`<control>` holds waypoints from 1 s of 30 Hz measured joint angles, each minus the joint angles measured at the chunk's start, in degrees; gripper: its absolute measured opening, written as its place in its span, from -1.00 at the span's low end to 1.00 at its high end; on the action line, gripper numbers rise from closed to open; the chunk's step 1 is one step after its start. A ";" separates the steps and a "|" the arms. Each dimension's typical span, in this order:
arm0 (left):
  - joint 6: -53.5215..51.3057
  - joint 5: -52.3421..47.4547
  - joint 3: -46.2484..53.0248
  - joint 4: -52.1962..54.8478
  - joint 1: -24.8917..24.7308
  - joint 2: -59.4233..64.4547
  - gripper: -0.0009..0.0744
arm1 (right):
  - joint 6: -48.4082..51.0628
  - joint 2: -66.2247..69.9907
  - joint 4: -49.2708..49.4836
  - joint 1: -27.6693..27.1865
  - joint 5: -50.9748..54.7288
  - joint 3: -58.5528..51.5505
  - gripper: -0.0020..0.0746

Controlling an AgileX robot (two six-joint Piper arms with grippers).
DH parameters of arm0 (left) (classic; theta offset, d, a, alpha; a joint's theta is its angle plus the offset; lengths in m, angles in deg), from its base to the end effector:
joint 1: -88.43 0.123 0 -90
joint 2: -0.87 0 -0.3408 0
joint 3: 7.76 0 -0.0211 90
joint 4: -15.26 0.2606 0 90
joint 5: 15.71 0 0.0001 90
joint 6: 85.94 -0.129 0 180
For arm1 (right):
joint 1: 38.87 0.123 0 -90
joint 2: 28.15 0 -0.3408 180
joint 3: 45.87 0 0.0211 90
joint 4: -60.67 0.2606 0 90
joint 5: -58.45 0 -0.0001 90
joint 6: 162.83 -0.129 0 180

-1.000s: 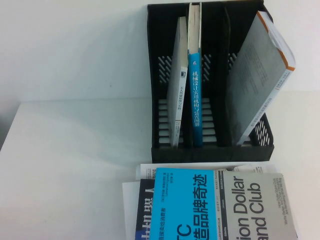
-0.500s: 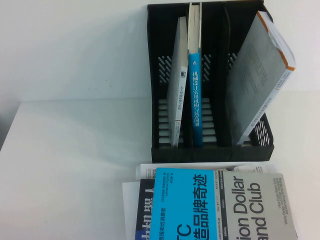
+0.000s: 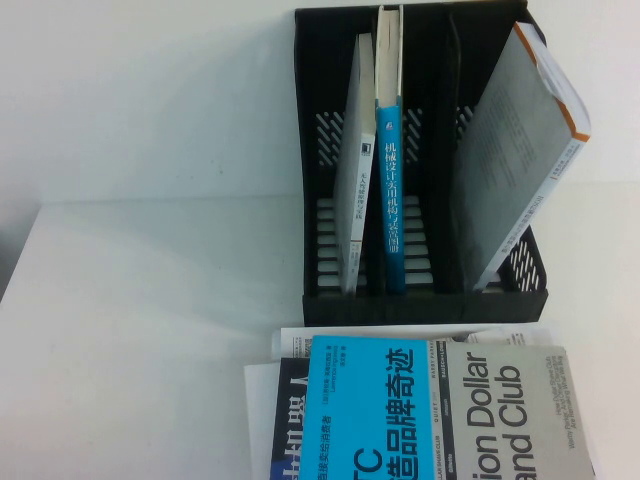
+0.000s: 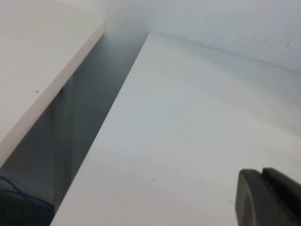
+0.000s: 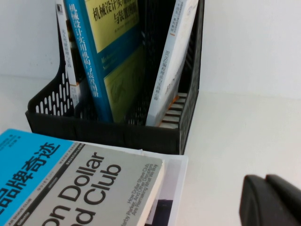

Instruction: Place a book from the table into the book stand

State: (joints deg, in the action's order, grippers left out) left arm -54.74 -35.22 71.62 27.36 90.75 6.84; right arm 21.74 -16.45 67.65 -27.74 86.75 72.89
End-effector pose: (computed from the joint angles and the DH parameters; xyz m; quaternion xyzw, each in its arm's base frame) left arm 0.0433 0.0108 0.1684 -0.1724 0.7712 -0.0655 0.6092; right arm 0.0335 0.0142 0.2639 -0.0825 0.7674 0.0925 0.6290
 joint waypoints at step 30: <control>0.34 -0.04 0.00 0.00 0.00 -0.10 -0.99 | -21.28 -5.91 -21.50 -10.74 -7.97 -18.50 -0.96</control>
State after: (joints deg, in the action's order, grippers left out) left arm -54.40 -35.26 71.62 27.36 90.75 6.74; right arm 0.45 -22.36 46.15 -38.48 78.78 54.39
